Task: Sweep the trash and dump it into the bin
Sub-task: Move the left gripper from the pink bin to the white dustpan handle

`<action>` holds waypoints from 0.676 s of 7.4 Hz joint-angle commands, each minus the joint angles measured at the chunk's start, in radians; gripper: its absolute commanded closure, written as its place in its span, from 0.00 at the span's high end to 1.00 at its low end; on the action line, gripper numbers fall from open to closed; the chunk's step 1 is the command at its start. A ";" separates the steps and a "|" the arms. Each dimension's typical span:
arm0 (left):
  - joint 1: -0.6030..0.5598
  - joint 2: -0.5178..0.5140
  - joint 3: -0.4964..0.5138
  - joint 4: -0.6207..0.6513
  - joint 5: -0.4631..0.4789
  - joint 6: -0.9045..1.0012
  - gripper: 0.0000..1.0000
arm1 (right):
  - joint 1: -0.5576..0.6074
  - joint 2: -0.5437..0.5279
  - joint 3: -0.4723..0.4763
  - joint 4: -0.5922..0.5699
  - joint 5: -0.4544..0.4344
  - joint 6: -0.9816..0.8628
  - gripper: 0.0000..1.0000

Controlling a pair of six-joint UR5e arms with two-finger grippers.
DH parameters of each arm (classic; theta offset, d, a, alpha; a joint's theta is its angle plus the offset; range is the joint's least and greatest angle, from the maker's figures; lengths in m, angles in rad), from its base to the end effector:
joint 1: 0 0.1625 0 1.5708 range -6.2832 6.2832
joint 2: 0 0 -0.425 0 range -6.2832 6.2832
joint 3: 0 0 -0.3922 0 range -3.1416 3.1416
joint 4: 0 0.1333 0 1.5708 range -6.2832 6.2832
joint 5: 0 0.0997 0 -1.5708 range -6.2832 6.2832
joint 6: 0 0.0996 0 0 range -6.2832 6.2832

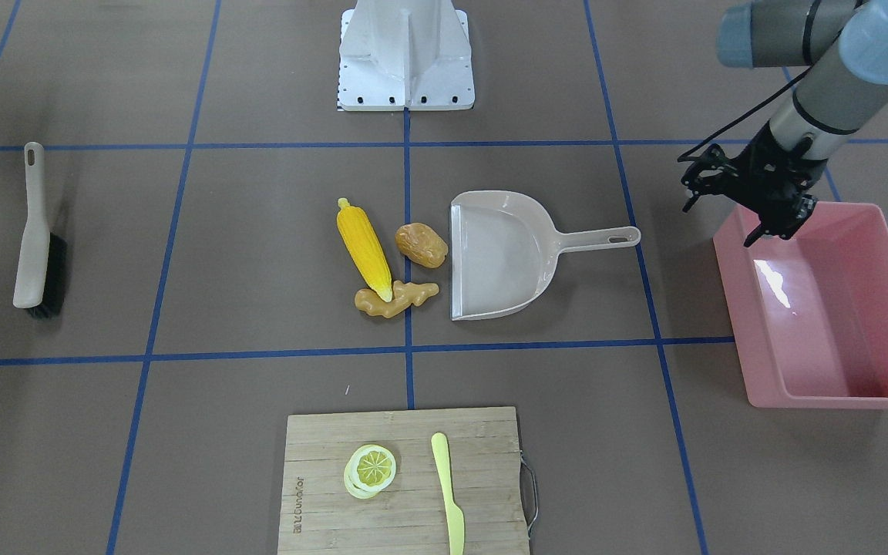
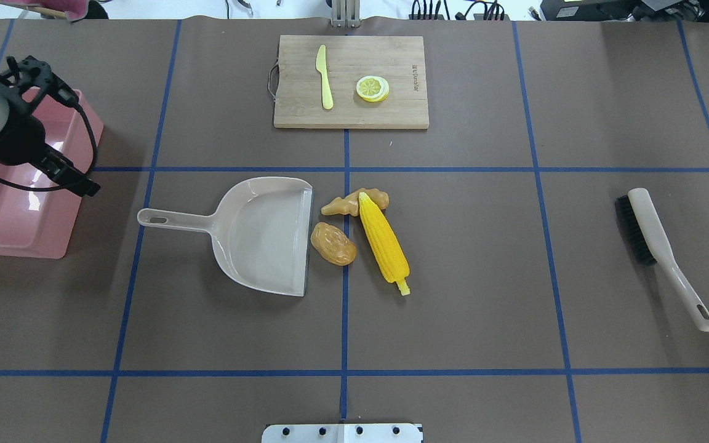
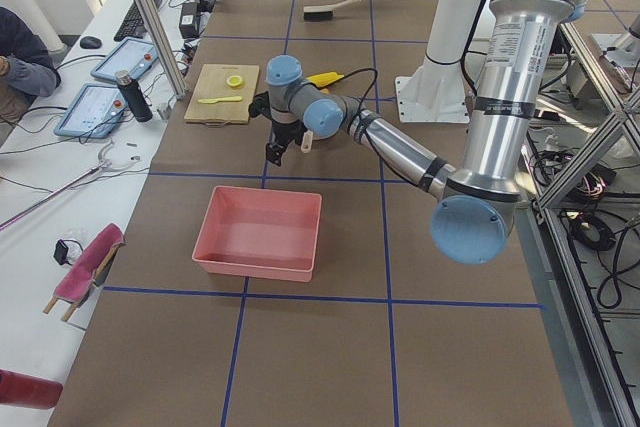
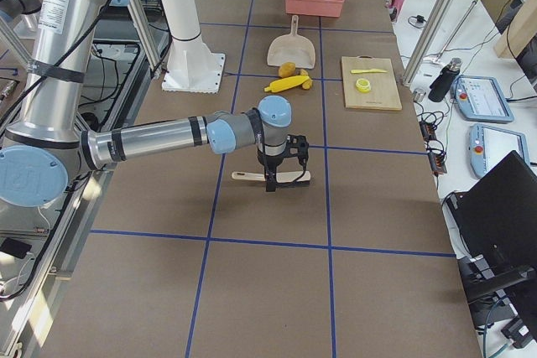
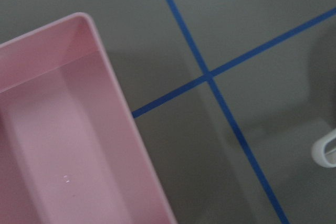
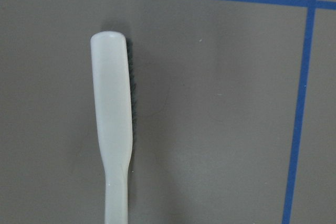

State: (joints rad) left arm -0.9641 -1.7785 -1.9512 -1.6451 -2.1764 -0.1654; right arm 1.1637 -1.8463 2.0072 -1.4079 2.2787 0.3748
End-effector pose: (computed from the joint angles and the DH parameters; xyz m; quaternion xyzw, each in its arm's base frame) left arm 0.2466 -0.4897 0.3640 0.1814 0.3781 0.2922 0.8595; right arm -0.0915 -0.3854 0.5487 0.0094 -0.3739 -0.0708 0.9247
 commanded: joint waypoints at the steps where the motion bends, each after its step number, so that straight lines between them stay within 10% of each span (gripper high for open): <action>1: 0.033 -0.022 0.001 -0.007 0.020 0.124 0.98 | -0.122 -0.036 -0.014 0.137 -0.048 0.074 1.00; 5: 0.067 -0.079 0.017 -0.009 -0.023 0.301 0.98 | -0.217 0.001 -0.071 0.183 -0.039 0.165 1.00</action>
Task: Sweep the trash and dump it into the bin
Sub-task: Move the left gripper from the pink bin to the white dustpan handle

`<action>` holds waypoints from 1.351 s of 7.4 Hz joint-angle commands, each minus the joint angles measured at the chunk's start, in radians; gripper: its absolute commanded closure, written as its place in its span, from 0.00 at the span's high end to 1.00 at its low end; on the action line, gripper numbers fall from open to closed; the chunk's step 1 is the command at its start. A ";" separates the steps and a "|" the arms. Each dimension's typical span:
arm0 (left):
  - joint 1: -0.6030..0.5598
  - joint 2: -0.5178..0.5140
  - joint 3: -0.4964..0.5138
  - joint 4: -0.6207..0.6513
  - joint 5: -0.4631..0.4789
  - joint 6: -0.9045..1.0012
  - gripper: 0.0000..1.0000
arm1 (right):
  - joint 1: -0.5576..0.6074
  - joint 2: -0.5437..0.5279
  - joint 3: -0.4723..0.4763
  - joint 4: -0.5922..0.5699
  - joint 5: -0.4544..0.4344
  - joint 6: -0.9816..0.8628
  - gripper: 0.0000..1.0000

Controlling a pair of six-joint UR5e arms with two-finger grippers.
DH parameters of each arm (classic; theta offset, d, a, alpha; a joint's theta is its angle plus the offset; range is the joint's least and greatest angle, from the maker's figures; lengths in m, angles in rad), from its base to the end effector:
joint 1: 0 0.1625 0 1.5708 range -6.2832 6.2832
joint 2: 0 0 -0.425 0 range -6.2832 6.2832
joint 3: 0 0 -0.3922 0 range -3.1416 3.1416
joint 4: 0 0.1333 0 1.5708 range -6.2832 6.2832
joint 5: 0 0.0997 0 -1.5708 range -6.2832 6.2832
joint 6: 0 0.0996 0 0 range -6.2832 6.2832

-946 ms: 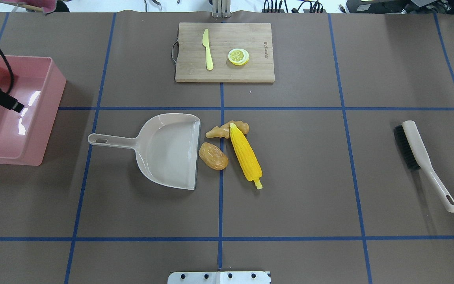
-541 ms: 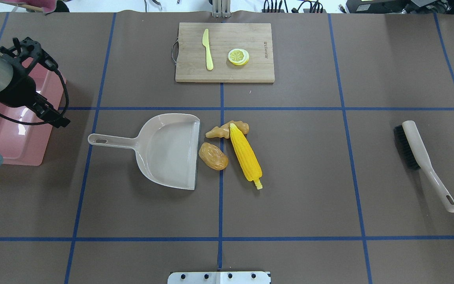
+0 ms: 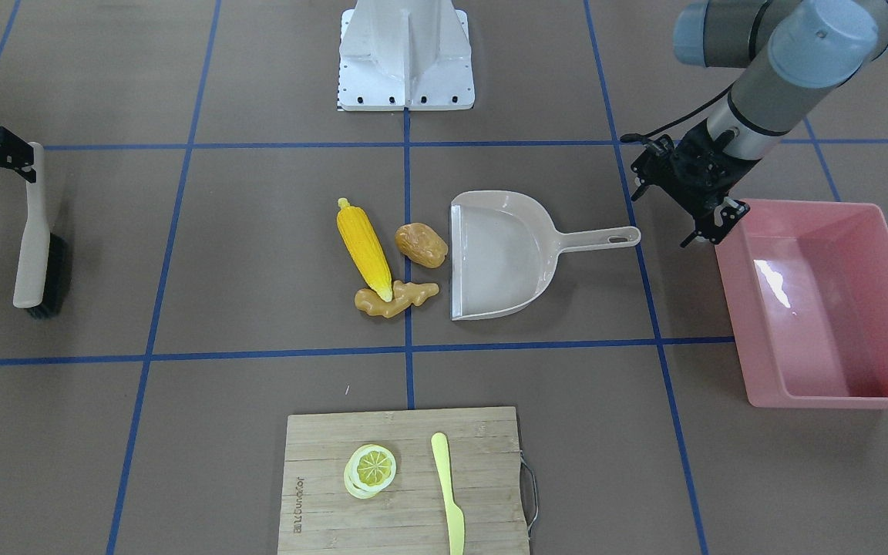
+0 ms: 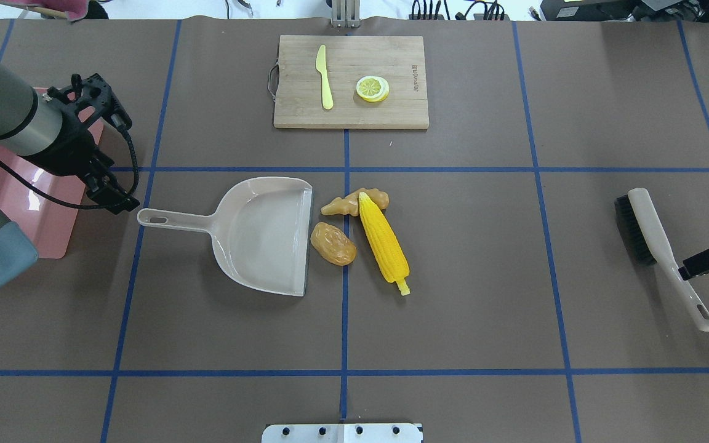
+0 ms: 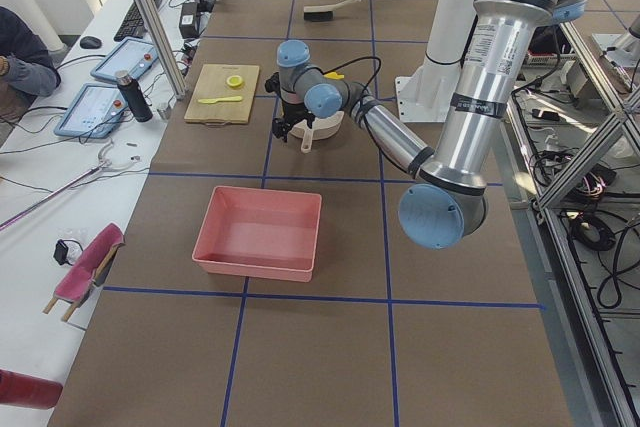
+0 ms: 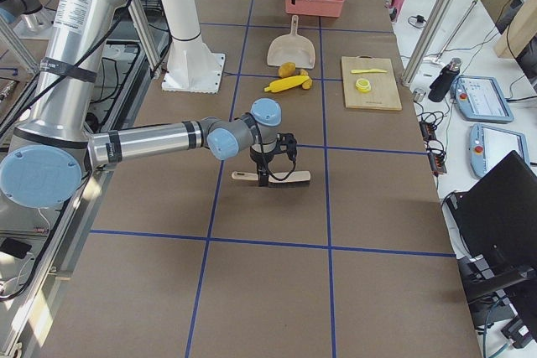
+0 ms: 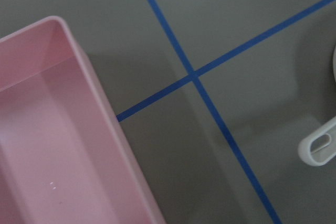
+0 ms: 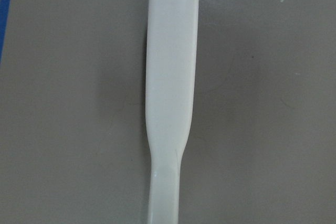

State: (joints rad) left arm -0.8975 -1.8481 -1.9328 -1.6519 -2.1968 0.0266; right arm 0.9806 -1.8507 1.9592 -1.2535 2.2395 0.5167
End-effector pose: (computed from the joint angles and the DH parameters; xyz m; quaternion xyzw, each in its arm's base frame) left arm 0.2902 -0.4840 0.3321 0.2264 0.3798 0.4072 0.7992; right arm -0.1607 -0.3685 0.5585 0.0012 -0.3778 -0.1032 0.9201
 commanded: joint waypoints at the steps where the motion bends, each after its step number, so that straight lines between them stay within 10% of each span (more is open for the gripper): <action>1: -0.003 0.001 -0.005 -0.003 -0.003 0.222 0.98 | -0.066 0.007 -0.045 0.069 -0.006 0.069 1.00; 5: 0.084 0.004 0.073 -0.223 0.068 0.237 0.98 | -0.137 0.024 -0.089 0.072 -0.012 0.106 1.00; 8: 0.117 0.004 0.095 -0.285 0.066 0.240 0.98 | -0.141 0.019 -0.089 0.072 -0.012 0.106 0.64; 10: 0.117 0.004 0.113 -0.307 0.132 0.402 0.98 | -0.132 0.010 -0.076 0.072 -0.005 0.100 0.63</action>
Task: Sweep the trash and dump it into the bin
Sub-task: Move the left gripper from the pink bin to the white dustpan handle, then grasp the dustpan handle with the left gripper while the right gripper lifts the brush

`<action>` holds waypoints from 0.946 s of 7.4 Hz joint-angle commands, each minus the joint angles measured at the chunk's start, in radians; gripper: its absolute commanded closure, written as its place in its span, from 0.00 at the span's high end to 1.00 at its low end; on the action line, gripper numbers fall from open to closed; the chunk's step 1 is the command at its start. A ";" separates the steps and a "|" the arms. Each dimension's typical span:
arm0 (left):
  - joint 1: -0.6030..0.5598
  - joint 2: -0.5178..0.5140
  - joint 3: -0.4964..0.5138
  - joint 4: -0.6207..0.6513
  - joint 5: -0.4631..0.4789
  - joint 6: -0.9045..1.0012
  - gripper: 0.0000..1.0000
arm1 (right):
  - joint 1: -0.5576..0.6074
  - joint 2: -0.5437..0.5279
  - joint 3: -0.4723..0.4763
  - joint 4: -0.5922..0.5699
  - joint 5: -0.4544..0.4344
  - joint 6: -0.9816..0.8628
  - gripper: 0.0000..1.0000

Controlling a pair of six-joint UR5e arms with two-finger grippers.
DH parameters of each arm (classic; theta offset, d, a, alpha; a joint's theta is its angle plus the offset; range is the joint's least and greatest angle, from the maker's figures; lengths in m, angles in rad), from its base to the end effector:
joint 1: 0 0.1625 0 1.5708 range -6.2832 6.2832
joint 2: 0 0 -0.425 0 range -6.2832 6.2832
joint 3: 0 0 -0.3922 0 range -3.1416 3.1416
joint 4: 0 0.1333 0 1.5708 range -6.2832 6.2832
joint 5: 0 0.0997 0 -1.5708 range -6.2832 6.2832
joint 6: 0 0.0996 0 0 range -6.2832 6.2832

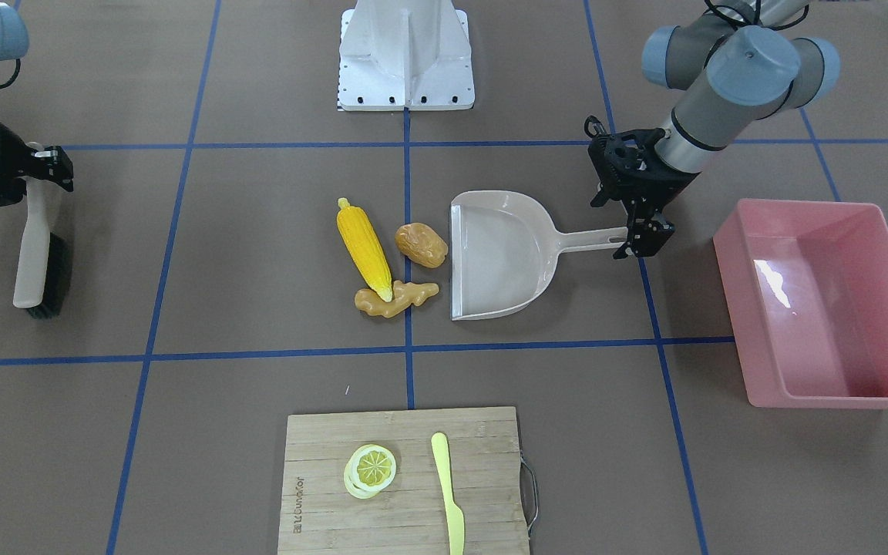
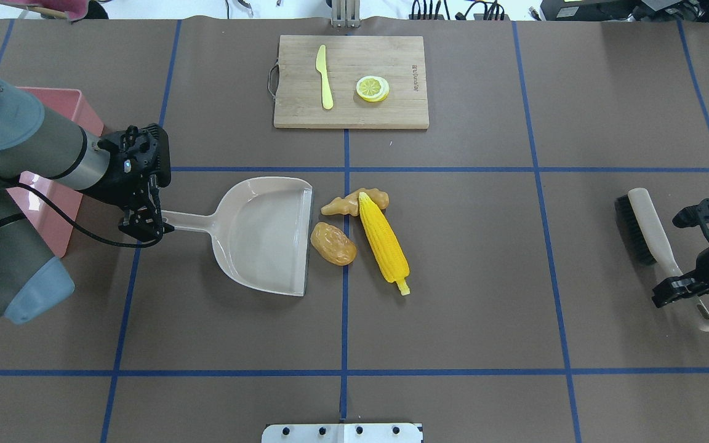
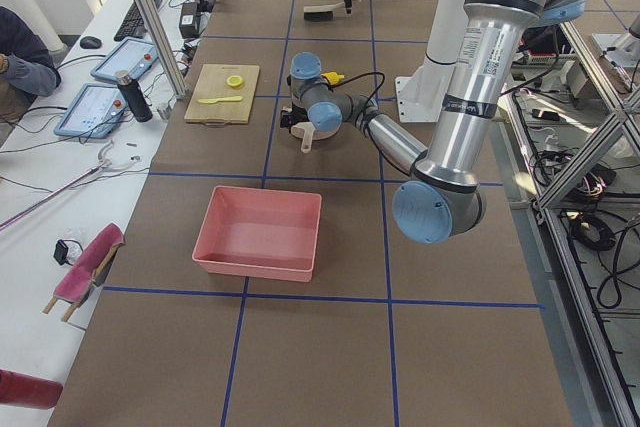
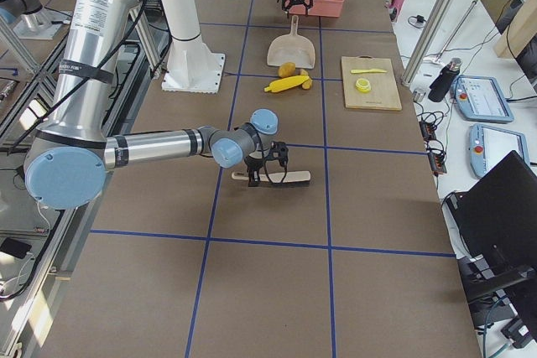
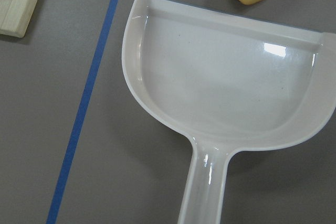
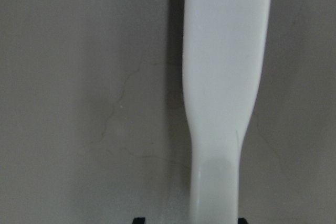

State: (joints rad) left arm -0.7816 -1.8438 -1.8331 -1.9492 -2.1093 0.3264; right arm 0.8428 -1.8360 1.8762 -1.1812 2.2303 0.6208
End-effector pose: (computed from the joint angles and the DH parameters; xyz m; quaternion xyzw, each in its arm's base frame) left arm 0.3541 -0.4673 0.3450 0.3591 0.3299 0.5575 0.6719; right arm -0.2148 -0.3496 0.5869 -0.0400 -0.3731 -0.1185 0.9193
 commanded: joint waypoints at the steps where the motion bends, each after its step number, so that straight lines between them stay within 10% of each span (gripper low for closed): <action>1: 0.001 0.000 0.037 -0.005 0.048 0.123 0.98 | 0.021 -0.005 0.009 0.000 0.008 -0.009 0.63; 4: 0.015 -0.002 0.049 -0.002 0.043 0.122 0.98 | 0.024 -0.006 0.009 0.000 0.005 -0.012 0.55; 6: 0.022 0.000 0.051 -0.001 0.031 0.119 0.98 | 0.025 -0.006 0.008 0.000 0.000 -0.012 0.01; 7: 0.030 0.000 0.055 -0.001 0.032 0.117 0.98 | 0.038 -0.006 0.011 0.000 0.003 -0.015 0.00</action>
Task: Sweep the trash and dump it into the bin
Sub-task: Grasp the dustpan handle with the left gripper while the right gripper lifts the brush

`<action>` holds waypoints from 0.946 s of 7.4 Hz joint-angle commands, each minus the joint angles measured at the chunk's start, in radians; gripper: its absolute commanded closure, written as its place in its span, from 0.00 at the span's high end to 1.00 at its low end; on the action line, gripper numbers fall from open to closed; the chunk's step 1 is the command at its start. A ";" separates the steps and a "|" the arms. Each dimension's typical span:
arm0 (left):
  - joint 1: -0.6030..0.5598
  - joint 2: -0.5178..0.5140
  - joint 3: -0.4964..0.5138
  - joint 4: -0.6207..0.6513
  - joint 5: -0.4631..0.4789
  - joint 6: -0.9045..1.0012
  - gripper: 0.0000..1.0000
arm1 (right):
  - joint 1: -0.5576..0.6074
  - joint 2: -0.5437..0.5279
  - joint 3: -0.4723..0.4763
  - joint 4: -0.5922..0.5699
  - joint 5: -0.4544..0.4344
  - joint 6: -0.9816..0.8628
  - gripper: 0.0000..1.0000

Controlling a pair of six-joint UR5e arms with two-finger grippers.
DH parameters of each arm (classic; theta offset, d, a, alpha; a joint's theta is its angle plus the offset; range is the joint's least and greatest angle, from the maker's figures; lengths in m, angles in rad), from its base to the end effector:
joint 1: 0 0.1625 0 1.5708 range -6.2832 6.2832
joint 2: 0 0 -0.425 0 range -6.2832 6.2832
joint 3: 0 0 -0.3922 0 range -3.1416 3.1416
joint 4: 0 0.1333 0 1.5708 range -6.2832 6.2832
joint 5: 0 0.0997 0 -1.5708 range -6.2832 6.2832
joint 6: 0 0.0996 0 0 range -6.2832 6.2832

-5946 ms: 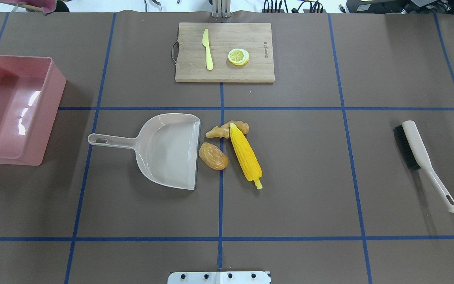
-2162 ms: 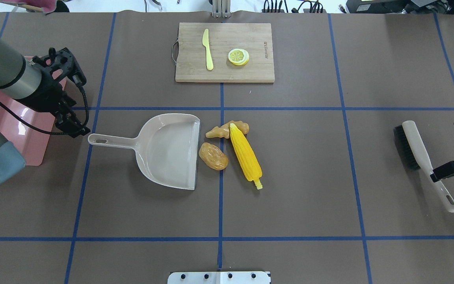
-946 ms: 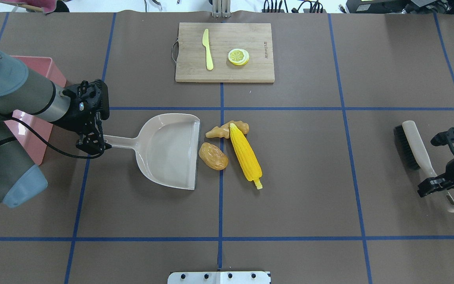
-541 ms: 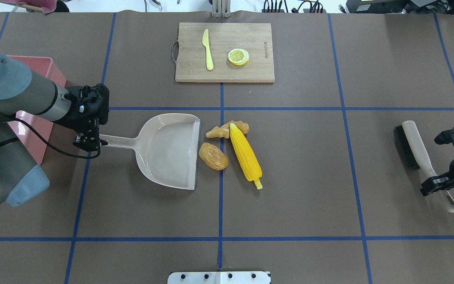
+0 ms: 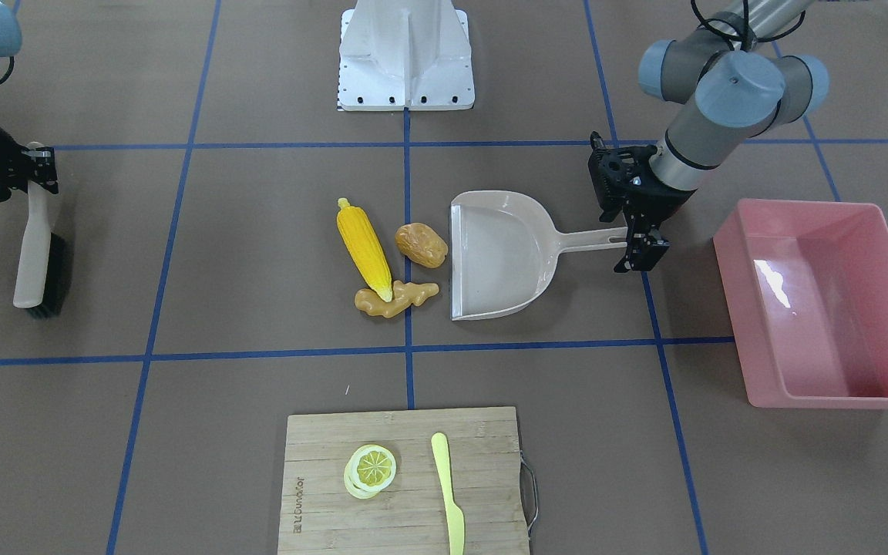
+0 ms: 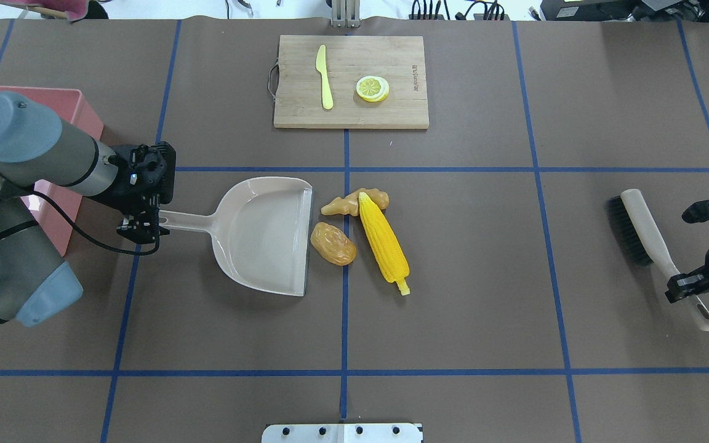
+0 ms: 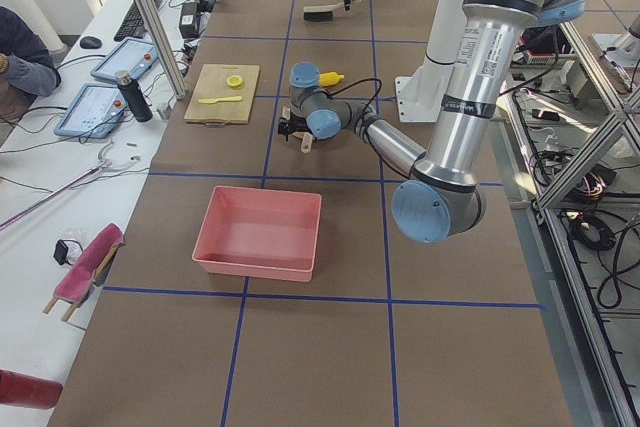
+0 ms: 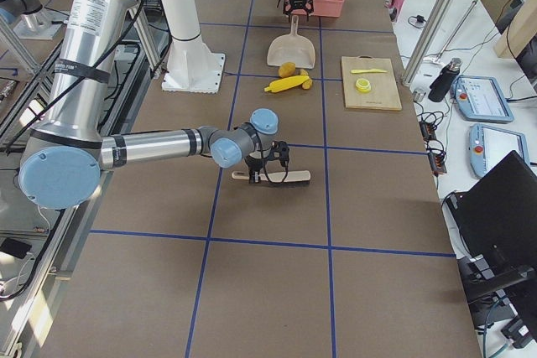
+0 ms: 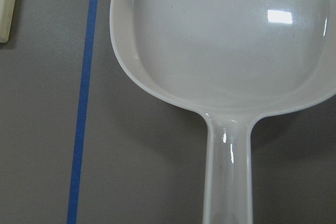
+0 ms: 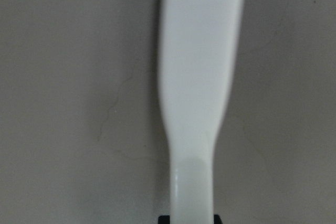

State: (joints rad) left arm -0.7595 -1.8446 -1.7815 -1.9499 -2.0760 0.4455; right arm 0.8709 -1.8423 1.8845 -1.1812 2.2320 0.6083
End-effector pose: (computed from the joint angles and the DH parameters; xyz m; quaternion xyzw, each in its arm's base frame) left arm 0.3714 -0.4700 0.3698 0.3572 0.2969 0.6016 0.6499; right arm -0.2033 -0.3534 0.5851 -0.0321 -0.3749 -0.1118 0.9197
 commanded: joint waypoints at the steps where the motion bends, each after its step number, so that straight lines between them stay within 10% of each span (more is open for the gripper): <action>1: 0.015 0.001 0.010 0.000 -0.001 -0.002 0.98 | 0.029 0.002 0.004 0.000 0.008 -0.011 0.00; 5: 0.037 -0.008 0.048 -0.009 -0.004 -0.002 0.98 | 0.100 0.053 0.108 -0.092 0.074 -0.010 0.00; 7: 0.037 -0.010 0.059 -0.012 -0.034 -0.002 0.97 | 0.103 0.272 0.145 -0.336 0.064 -0.001 0.00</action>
State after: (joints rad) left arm -0.7230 -1.8532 -1.7311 -1.9591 -2.0879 0.4433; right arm 0.9757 -1.7080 2.0098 -1.3656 2.3039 0.6027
